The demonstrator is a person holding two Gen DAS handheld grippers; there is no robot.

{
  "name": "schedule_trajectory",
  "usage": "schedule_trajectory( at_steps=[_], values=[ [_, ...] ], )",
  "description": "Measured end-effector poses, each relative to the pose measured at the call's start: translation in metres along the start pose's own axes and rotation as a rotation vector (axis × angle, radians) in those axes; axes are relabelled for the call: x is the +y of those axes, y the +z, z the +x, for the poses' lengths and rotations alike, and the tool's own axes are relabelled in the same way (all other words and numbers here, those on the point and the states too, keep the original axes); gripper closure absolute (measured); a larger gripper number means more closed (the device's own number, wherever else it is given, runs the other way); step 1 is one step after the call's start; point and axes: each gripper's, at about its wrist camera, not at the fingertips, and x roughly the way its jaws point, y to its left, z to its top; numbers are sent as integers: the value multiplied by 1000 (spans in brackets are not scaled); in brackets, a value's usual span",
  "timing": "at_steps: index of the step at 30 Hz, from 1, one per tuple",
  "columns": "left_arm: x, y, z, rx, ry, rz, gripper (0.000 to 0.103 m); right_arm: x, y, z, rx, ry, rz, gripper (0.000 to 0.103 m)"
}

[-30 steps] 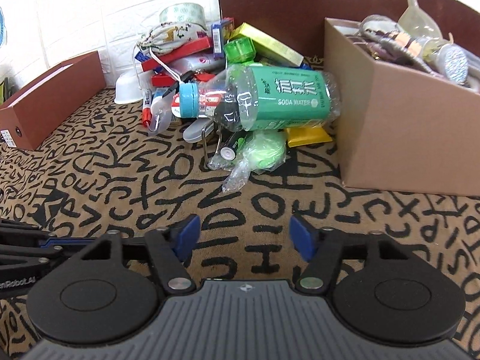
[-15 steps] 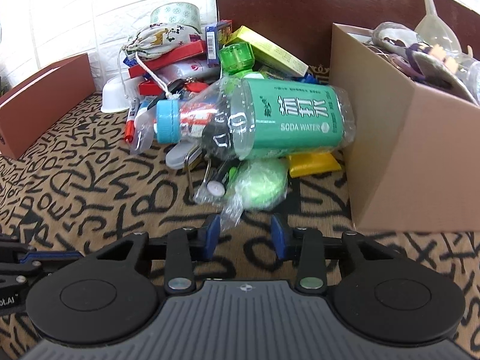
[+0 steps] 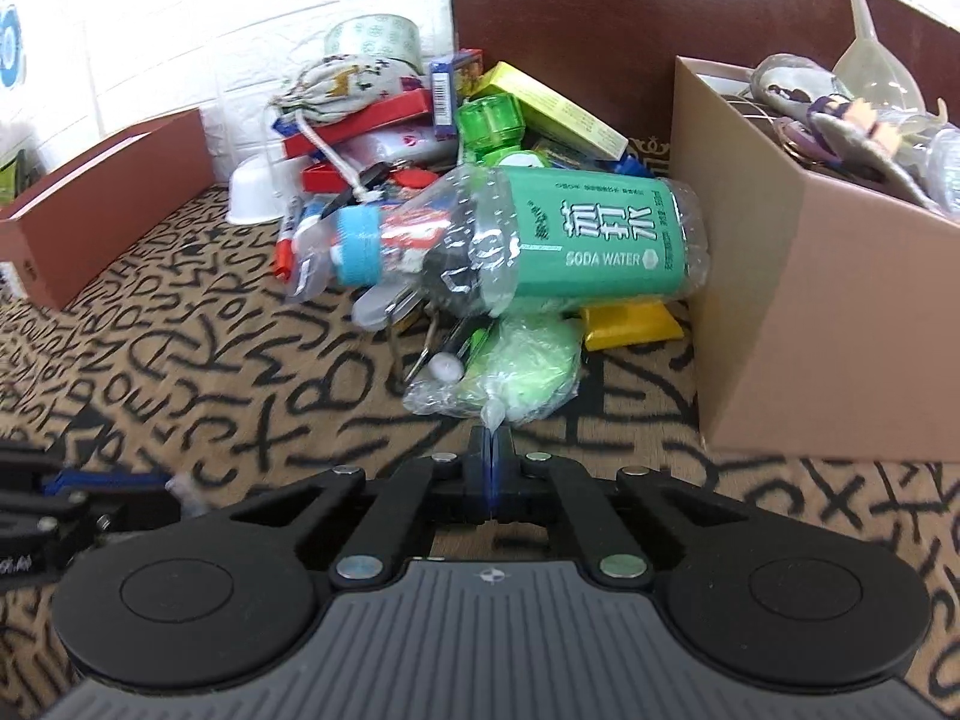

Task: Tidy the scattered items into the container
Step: 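Grasp the green roll in a plastic bag with the right gripper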

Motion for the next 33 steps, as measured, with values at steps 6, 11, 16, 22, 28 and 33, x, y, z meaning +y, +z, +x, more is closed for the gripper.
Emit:
schedule_trajectory(
  at_steps=[6,11,16,22,28,33],
  values=[
    [-5,-3,-2,-5,4,9,52,10,-18,-32,15,29,-17,103],
    [-8,-1,3,9,-2,19,94,15,-35,-48,47,37,-25,103],
    [-8,1,6,11,13,16,70,7,-31,-44,16,-16,0,84],
    [-8,1,11,13,16,31,96,8,-10,-29,-51,-33,-17,46],
    [-10,2,14,20,1,50,103,6,0,-1,-11,-13,-9,74],
    [-8,2,10,28,-4,48,103,5,-2,-6,3,12,-2,98]
  ],
)
